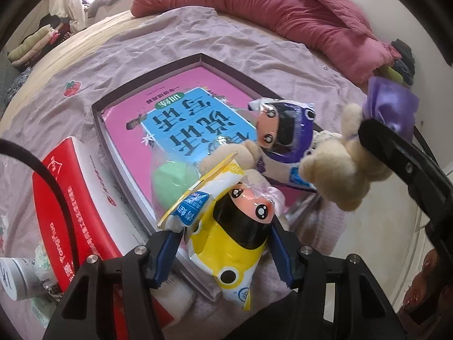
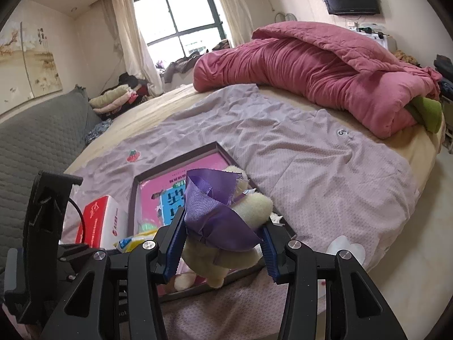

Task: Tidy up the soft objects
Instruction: 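Lower the yellow bag onto the tray with the left tool while the right tool lowers the bunny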

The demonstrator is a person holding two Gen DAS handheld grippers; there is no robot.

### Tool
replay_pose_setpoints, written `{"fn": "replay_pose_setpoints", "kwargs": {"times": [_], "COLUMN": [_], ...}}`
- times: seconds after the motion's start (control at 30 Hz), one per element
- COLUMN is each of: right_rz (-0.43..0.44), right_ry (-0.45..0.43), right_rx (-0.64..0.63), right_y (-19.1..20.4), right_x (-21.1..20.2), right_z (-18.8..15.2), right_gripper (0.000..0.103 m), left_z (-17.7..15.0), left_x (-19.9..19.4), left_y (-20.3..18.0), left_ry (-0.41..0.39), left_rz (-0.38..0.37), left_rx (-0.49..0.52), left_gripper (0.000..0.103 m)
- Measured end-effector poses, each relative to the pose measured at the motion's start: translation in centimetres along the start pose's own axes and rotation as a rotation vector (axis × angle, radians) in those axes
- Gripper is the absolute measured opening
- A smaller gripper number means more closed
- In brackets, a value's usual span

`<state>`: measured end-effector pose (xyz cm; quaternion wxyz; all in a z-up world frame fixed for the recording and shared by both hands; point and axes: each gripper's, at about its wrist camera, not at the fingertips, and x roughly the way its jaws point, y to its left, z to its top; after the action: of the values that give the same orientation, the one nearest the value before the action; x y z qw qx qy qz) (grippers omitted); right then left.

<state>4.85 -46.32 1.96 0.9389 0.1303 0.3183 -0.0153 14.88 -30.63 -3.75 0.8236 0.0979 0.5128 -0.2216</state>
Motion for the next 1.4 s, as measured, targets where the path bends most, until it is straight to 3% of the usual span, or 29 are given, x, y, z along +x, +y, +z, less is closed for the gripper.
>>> {"fn": "replay_pose_setpoints", "kwargs": {"times": [0.73,1.0,1.4], "right_rz": [0.043,0.004,0.057], "right_ry": [0.153,0.161,0.143], "right_rx": [-0.043,-0.096,-0.080], "right_y": [2.5,3.3,3.0], "right_x": [6.0,8.5,8.3], "right_z": [0.2,0.9,0.9], "right_gripper": [0.049,0.049,0.052], "left_z": [0.1,0.2,0.5], "left_x": [0.2,0.3,0.6], "left_y": [0.4,0.4,0.4], "left_ry": [-0.022,-0.022,-0.022], "left_rz": [0.021,0.033,0.049], "left_rx": [0.023,0.022,0.017], "left_gripper": [0.059,0.059,0.059]}}
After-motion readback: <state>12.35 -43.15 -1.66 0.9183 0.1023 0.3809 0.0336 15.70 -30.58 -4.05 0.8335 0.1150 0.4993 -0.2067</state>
